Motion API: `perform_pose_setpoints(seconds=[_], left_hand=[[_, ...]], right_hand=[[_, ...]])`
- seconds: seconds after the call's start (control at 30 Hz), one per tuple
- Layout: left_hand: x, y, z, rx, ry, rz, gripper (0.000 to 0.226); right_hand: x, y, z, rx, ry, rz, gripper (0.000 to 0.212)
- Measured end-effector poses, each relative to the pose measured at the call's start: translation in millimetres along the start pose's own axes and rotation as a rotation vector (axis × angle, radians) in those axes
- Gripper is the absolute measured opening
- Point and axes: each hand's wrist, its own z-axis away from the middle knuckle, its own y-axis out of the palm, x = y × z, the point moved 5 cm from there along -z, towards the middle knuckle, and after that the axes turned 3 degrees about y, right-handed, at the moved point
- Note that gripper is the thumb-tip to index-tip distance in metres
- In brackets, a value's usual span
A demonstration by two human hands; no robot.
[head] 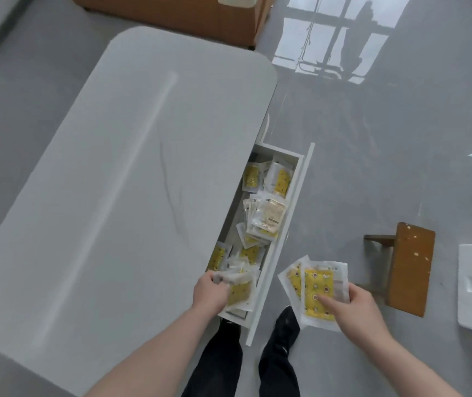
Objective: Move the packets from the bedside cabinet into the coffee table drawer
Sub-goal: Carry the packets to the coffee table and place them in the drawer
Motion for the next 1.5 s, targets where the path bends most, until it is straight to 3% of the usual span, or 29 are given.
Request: perform_pose_setpoints(seconds=[0.1,0.27,0.47,0.6,0.73,0.8,0.9,1.0,1.17,1.27,1.4,1.5], left_hand=[[21.0,17.1,-21.3,-0.001,-0.023,-0.009,0.008],[49.8,13.8,-19.7,-0.194,-0.007,-0.053,0.014],[48.3,-9.6,7.1,-0.346,0.133,-0.011,0.02],[30.9,-5.3,4.7,-0.218,0.241,0.113,0.021],[27.1,17.9,-15.7,-0.117,0.134,0.125,0.028],[34.4,33.1,-26.0,-0.007,0.064,-0.045,0.031],[52.0,50.6,-32.8,0.218,0.045,-0.553,0.053],[56.9,52.0,-37.2,0.237,0.058,-0.709,0.065],[37.4,38.3,-39.8,0.141,0.128,-0.557,0.044],[13.9,31.9,-34.6,0.124,0.229,-0.332,0.035],[-18.0,41.9,-22.6,0.348,0.153,0.078,0.021],[-36.2,55.5,-12.9,0.493,0.061,0.275,0.023]], right_hand=[[-16.8,14.2,-19.6,0.004,0.022,-0.011,0.01],[-31.7,30.6,-27.5,0.04,0.042,-0.008,0.011],[-37.7,36.7,-22.9,0.065,0.071,-0.053,0.012],[-37.1,38.9,-27.2,0.069,0.081,-0.082,0.012],[-40.4,39.6,-35.1,0.062,0.092,-0.112,0.012],[-43.1,40.0,-37.5,0.064,0.093,-0.124,0.013],[-46.2,40.3,-38.8,0.072,0.092,-0.132,0.013],[-47.6,40.0,-38.6,0.08,0.097,-0.14,0.014],[-46.6,44.1,-37.4,0.09,0.107,-0.139,0.016],[-42.4,48.2,-39.4,0.096,0.112,-0.166,0.017],[-35.2,56.6,-45.2,0.108,0.13,-0.233,0.017],[-29.0,65.0,-49.9,0.116,0.161,-0.29,0.016]])
